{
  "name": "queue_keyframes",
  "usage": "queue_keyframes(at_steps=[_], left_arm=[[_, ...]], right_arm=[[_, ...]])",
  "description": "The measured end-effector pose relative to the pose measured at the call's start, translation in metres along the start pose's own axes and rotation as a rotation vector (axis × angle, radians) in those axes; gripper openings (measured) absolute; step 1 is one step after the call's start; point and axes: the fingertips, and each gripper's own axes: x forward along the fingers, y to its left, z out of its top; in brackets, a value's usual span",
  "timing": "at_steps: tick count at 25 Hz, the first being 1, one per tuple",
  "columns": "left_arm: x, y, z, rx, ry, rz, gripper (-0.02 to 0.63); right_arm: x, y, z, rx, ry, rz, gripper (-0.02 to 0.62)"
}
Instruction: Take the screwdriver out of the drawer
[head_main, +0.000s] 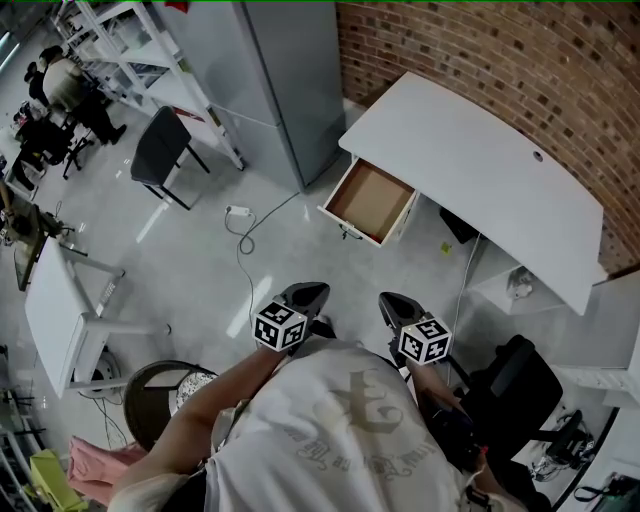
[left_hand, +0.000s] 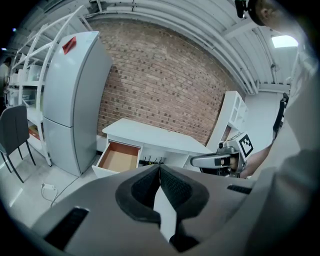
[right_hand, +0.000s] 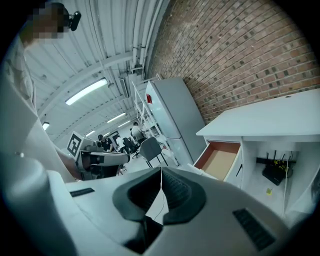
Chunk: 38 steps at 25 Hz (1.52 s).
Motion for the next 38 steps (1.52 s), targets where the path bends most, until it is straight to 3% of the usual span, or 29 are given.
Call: queue_keyframes(at_steps=[11, 22, 38], left_arm=[[0.011, -0.009, 0.007, 0.048, 0.009, 0.006, 0.021], [0.037, 0.022, 0.006, 0.015, 0.044, 0.007, 0.021], [0.08, 0.092, 0.074, 0.056, 0.02, -0.104, 0.021]], right_arm=[[-0.005, -0.014, -0.001, 0.039, -0.003, -0.003, 0.024], [0.018, -0.029, -0.005, 0.058, 0.045, -0.032, 0.023], [0.084, -0.069, 0.067, 0.044, 0.015, -0.127, 0.023]])
